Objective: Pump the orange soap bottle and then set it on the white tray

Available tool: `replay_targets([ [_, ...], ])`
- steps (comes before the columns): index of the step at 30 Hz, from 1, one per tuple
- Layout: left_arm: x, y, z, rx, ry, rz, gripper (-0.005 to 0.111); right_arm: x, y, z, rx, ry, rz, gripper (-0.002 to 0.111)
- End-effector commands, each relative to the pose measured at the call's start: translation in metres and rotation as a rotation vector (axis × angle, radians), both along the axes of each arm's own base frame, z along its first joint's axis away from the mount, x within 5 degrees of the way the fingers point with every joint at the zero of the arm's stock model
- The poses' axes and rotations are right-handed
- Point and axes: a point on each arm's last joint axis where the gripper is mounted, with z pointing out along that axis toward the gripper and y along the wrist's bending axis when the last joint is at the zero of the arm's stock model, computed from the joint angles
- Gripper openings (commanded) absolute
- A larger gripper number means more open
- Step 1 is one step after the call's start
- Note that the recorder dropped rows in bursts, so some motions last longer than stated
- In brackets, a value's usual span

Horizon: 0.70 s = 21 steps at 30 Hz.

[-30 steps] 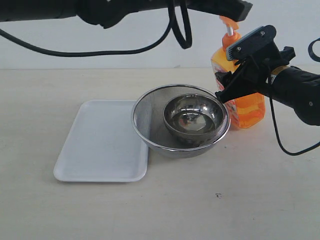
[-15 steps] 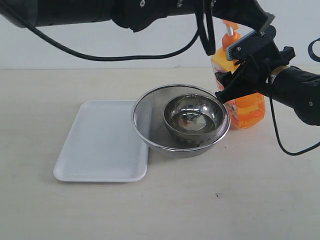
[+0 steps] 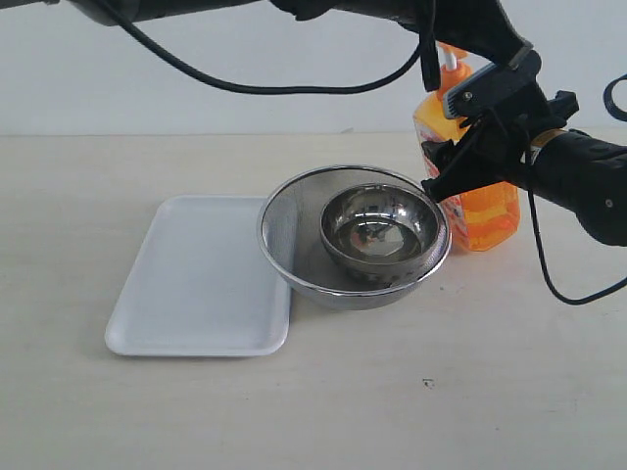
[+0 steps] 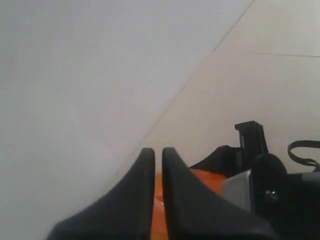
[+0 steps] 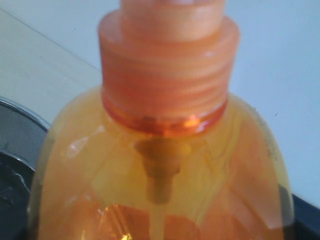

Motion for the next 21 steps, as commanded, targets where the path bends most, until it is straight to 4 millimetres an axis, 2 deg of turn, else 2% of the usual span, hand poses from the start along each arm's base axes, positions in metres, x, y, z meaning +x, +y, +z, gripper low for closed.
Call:
replay_targets([
  [1,-0.003,-0.004,0.001,0.033,0.041,-0.032,0.005,0.003,0.0,0.018,0.025,-0.113,0.01,0.0],
  [12,-0.002,-0.008,-0.007,0.095,0.11,-0.085,0.005,0.003,-0.001,0.018,0.028,-0.112,0.006,0.0],
  [17,0.007,0.004,-0.01,0.125,0.143,-0.056,0.005,0.003,-0.001,0.018,0.028,-0.112,0.006,0.0],
  [21,0.008,0.005,-0.01,0.114,0.154,-0.042,0.005,0.003,-0.001,0.018,0.028,-0.112,0.006,0.0],
])
